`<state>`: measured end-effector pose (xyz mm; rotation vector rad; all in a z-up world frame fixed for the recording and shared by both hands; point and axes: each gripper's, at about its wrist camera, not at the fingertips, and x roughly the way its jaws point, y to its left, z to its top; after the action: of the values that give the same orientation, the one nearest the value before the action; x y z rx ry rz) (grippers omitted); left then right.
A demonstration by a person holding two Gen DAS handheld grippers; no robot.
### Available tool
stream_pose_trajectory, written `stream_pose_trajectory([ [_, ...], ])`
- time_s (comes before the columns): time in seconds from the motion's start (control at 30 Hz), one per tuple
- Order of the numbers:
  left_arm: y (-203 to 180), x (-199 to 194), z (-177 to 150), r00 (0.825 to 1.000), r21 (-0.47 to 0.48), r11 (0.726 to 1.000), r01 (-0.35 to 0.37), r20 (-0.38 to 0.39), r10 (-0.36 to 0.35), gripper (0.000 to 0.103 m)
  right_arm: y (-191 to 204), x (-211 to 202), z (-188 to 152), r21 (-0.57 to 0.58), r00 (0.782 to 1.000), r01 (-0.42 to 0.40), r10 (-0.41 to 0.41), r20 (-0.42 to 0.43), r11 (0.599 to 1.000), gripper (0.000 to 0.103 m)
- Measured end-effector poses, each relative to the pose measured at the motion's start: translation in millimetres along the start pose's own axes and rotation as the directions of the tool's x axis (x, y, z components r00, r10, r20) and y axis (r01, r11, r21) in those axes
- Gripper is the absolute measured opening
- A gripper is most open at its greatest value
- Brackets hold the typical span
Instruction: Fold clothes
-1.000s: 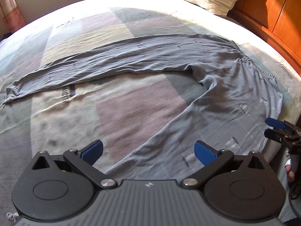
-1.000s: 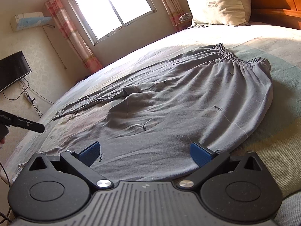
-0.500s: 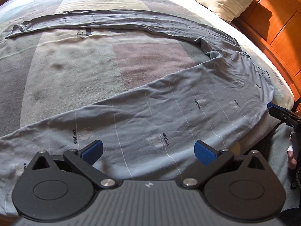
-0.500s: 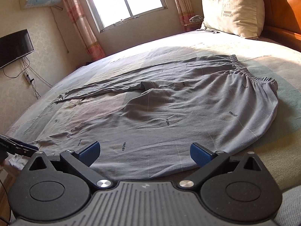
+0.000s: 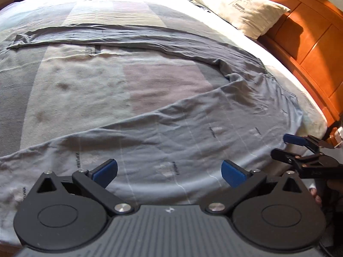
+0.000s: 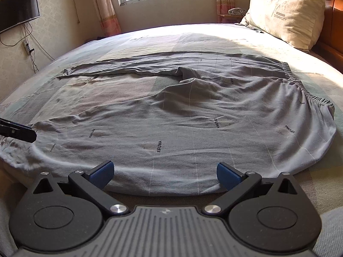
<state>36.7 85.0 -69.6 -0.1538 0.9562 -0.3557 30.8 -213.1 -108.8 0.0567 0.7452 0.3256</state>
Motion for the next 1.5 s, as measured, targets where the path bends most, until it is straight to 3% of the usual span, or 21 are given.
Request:
stream_pose_trajectory([
  [0.07,-10.1,8.0,-4.4,1.0,0.049,0.999,0.003,-0.001,-0.003,0.102,-0.5,4.4,0.6,0.008,1.0,0.008,-0.008,-0.013,1.0,0.103],
  [0.1,-12.5,14.8,-5.0,0.999,0.08,0.996,-0.047,-0.001,0.047,0.102,-0.3,5.8,0.8,0.01,1.0,0.013,-0.013,-0.018,1.0,0.103],
  [0.17,-5.5,31.3,-2.1,0.977,0.113,0.971,-0.21,-0.008,0.212,0.102,0.5,8.0,0.4,0.003,0.999,0.031,-0.031,-0.028,1.0,0.103],
  [0.2,2.6,36.9,0.4,0.965,0.099,0.961,-0.259,-0.013,0.262,0.103,1.1,8.7,-0.1,-0.004,0.999,0.04,-0.04,-0.031,0.999,0.103],
  [0.23,9.0,34.4,4.5,0.967,0.053,0.965,-0.256,-0.005,0.256,0.102,1.7,8.6,-0.9,-0.01,0.998,0.048,-0.048,-0.031,0.999,0.103],
  [0.33,9.5,20.6,13.9,0.987,-0.049,0.986,-0.161,0.003,0.162,0.102,0.3,5.9,-1.6,-0.006,0.998,0.06,-0.06,-0.022,0.998,0.103],
  [0.43,-16.7,16.9,12.4,0.995,0.003,0.995,-0.098,0.013,0.097,0.102,-5.3,3.2,0.9,0.031,0.998,0.061,-0.06,-0.006,0.998,0.103],
  [0.5,-36.2,17.9,10.5,1.0,0.011,1.0,-0.018,0.007,0.018,0.102,-10.2,2.9,2.5,0.065,0.998,0.056,-0.056,-0.002,0.996,0.103],
  [0.6,-54.0,24.6,6.8,0.987,-0.051,0.986,0.159,-0.021,-0.16,0.102,-17.4,1.4,3.4,0.11,0.999,0.049,-0.05,0.003,0.993,0.103],
  [0.7,-64.6,39.1,7.2,0.968,-0.101,0.966,0.237,-0.057,-0.244,0.102,-24.2,-2.0,3.7,0.149,0.999,0.041,-0.044,0.016,0.988,0.103],
  [0.8,-64.2,55.9,9.6,0.969,-0.125,0.967,0.221,-0.087,-0.232,0.102,-31.0,-3.5,3.7,0.182,0.999,0.032,-0.036,0.015,0.983,0.103],
  [0.87,-57.4,61.7,15.8,0.967,-0.148,0.96,0.236,-0.057,-0.246,0.102,-34.5,-5.2,3.3,0.195,0.999,0.029,-0.033,0.017,0.98,0.103],
  [0.93,-52.9,65.4,27.1,0.967,-0.215,0.95,0.227,-0.064,-0.246,0.102,-37.8,-7.5,2.5,0.204,0.999,0.023,-0.028,0.022,0.979,0.103],
  [1.07,-60.7,63.7,38.1,0.972,-0.219,0.956,0.197,-0.083,-0.219,0.102,-47.5,-11.7,0.6,0.238,0.999,0.008,-0.015,0.028,0.971,0.103],
  [1.27,-83.5,70.1,30.2,0.922,-0.259,0.91,0.325,-0.129,-0.366,0.102,-62.3,-18.0,-2.5,0.296,0.999,-0.013,0.001,0.041,0.955,0.103],
  [1.33,-81.6,82.3,28.5,0.932,-0.267,0.92,0.287,-0.144,-0.332,0.102,-64.9,-19.3,-3.3,0.309,0.999,-0.018,0.006,0.043,0.951,0.103],
  [1.4,-75.2,87.0,33.5,0.93,-0.283,0.907,0.311,-0.105,-0.351,0.102,-66.0,-20.3,-3.5,0.316,0.999,-0.025,0.011,0.045,0.948,0.103],
  [1.5,-72.1,87.7,45.8,0.941,-0.302,0.909,0.289,-0.087,-0.328,0.102,-65.3,-21.1,-3.5,0.314,0.999,-0.029,0.014,0.048,0.949,0.103],
])
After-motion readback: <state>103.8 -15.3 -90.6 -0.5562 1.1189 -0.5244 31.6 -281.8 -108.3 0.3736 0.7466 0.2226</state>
